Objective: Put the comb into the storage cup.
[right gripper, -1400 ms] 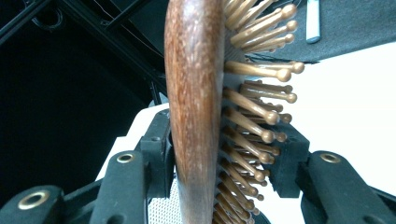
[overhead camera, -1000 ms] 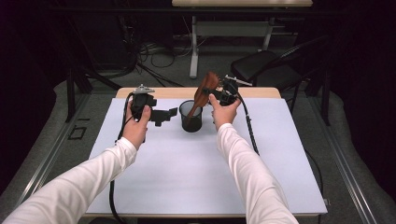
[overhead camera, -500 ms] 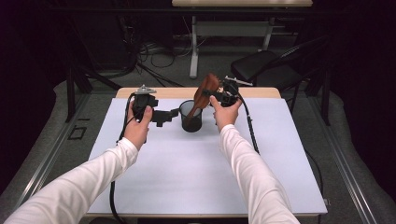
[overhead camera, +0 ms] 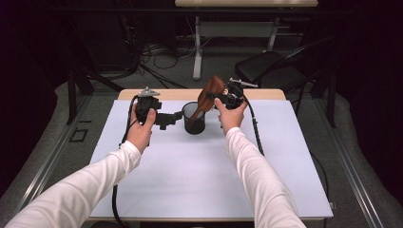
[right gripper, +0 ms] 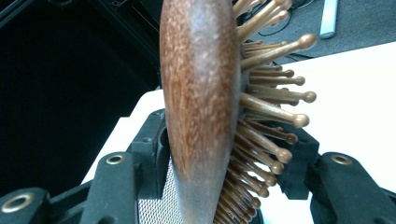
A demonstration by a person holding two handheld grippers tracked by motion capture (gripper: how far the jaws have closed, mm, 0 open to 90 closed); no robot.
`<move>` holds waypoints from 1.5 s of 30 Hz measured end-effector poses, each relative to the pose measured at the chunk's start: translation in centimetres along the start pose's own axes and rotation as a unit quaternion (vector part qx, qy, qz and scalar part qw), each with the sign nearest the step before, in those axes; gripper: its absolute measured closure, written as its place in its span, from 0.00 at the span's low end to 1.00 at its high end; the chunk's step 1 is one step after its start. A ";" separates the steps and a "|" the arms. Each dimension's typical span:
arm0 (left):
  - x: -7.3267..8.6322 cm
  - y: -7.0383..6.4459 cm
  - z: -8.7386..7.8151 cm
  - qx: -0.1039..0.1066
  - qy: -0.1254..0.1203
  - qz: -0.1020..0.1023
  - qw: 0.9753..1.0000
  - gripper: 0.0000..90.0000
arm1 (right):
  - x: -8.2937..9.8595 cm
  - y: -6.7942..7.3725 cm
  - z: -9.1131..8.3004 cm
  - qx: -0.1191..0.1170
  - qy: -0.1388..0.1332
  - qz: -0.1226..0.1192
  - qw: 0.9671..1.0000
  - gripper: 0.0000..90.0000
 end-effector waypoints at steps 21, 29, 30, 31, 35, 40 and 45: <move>0.0 -0.2 0.1 0.002 0.002 0.001 1.000 0.04 | -0.6 -0.1 -0.8 0.008 -0.011 -0.020 1.000 0.30; 0.0 -0.4 0.2 0.002 0.003 0.004 1.000 0.04 | -0.8 0.1 -1.3 0.023 -0.010 -0.035 0.999 0.16; 0.0 -0.4 0.2 0.002 0.002 0.004 1.000 0.04 | -0.8 0.2 -1.4 0.023 -0.010 -0.036 0.999 0.16; 0.0 -0.5 0.2 0.002 0.001 0.004 1.000 0.04 | -0.9 0.2 -1.5 0.024 -0.011 -0.035 0.999 0.16; -0.1 -0.6 0.2 0.003 0.001 0.004 1.000 0.04 | -0.9 0.4 -1.8 0.019 -0.007 -0.034 0.999 0.16; -0.1 -0.5 0.2 0.004 0.002 0.002 1.000 0.04 | -0.9 0.4 -2.0 0.016 0.000 -0.034 0.999 0.16; 0.0 -0.5 0.2 0.005 0.003 0.003 1.000 0.04 | -0.9 0.3 -2.1 0.018 0.005 -0.036 0.999 0.16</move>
Point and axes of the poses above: each handheld gripper's, and its own axes: z roughly forward along the jaws, x roughly out of its underside, y roughly to its left, the point moved 4 cm from there along z, roughly forward along the jaws, and after that the axes turned 4 degrees about y, right-handed, at the moved point
